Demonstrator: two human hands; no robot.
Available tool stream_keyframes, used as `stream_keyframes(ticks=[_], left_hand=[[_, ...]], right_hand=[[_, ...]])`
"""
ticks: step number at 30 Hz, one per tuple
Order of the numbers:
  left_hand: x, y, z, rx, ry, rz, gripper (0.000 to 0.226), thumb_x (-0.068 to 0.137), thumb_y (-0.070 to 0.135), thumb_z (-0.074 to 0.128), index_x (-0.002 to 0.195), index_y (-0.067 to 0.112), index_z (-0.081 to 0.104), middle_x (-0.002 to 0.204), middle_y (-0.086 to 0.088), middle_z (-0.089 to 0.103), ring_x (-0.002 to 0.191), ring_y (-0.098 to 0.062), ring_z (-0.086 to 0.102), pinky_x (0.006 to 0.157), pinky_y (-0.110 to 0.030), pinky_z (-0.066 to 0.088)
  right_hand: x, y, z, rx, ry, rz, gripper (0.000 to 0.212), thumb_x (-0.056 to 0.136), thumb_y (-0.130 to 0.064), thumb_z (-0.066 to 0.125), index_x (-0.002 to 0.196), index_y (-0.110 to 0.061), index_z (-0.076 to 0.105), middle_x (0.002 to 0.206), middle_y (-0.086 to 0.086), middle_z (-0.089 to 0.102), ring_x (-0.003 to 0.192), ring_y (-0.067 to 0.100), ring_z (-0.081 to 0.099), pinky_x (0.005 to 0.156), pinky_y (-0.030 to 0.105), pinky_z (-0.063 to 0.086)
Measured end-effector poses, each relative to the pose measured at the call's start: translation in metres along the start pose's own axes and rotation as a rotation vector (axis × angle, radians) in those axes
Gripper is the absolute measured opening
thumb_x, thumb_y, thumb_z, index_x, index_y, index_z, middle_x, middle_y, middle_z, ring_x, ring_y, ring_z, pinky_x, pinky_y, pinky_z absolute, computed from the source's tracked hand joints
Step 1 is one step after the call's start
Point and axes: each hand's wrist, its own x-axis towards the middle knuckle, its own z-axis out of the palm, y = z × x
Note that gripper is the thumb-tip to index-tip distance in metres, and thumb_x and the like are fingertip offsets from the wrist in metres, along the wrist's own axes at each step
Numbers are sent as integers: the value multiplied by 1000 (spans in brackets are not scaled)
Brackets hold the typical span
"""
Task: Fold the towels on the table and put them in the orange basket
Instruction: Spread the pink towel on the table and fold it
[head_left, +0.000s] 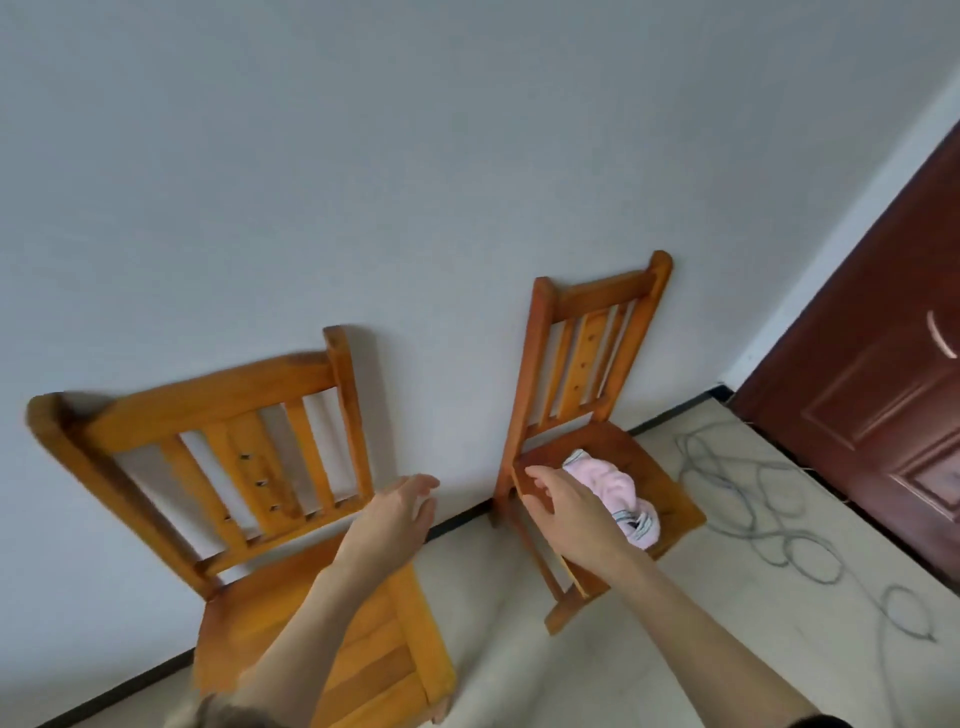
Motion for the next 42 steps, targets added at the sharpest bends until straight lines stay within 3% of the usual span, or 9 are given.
stream_keyframes(ticks=[7,12,20,26,30,33,35,38,42], left_hand=[[111,68,59,49,-216,115,29,98,19,39,121,16,57,122,-2,59,111,-18,55,91,-23,40],[164,103,119,87,-323,115,31,99,20,38,125,20,55,129,0,56,118,-20,53,98,-27,40],[225,125,253,227,-546,-27,35,98,19,39,131,23,49,137,6,49,126,-14,45,105,-31,37],[247,127,331,261,-640,-68,37,100,19,37,134,27,46,142,10,45,127,-10,45,104,-26,38],[262,115,378,283,-721,-20,43,99,12,40,140,24,39,145,4,41,129,-14,44,105,-30,41],[272,105,413,325,-716,99,46,97,7,39,141,21,38,144,2,41,129,-16,42,106,-30,39],[280,102,430,328,-684,154,46,90,3,51,133,20,50,134,2,52,121,-15,50,99,-29,43],[289,95,456,311,-628,294,51,51,0,83,95,23,72,93,8,71,83,-8,68,65,-23,57],[296,80,476,431,-656,365,54,47,3,85,97,21,73,104,3,71,100,-18,67,76,-34,57]], right_hand=[[50,108,-27,57,52,292,45,96,-39,45,138,-25,40,138,-4,49,126,13,46,103,24,40],[88,186,-42,63,15,352,43,97,-37,44,137,-22,41,135,-2,52,122,15,50,93,19,43],[134,329,-9,-27,-235,268,41,96,-32,46,134,-18,44,129,0,56,113,15,56,87,19,44],[151,397,32,-6,-302,217,33,96,-30,47,128,-19,49,123,-3,60,110,12,57,89,17,43],[170,427,72,-41,-356,151,37,93,-23,54,129,-15,49,127,0,57,112,17,57,89,27,49],[188,448,98,-146,-357,72,52,67,-17,82,115,-13,61,119,5,65,97,24,66,71,34,55],[199,461,112,-166,-385,40,56,54,-16,89,104,-13,65,108,5,70,89,26,69,63,35,56],[213,476,122,-177,-344,-33,48,47,-21,92,89,-14,70,90,2,73,81,24,68,58,33,55],[221,491,122,-163,-280,-11,33,50,-27,91,72,-12,72,75,3,71,72,22,65,59,32,55]])
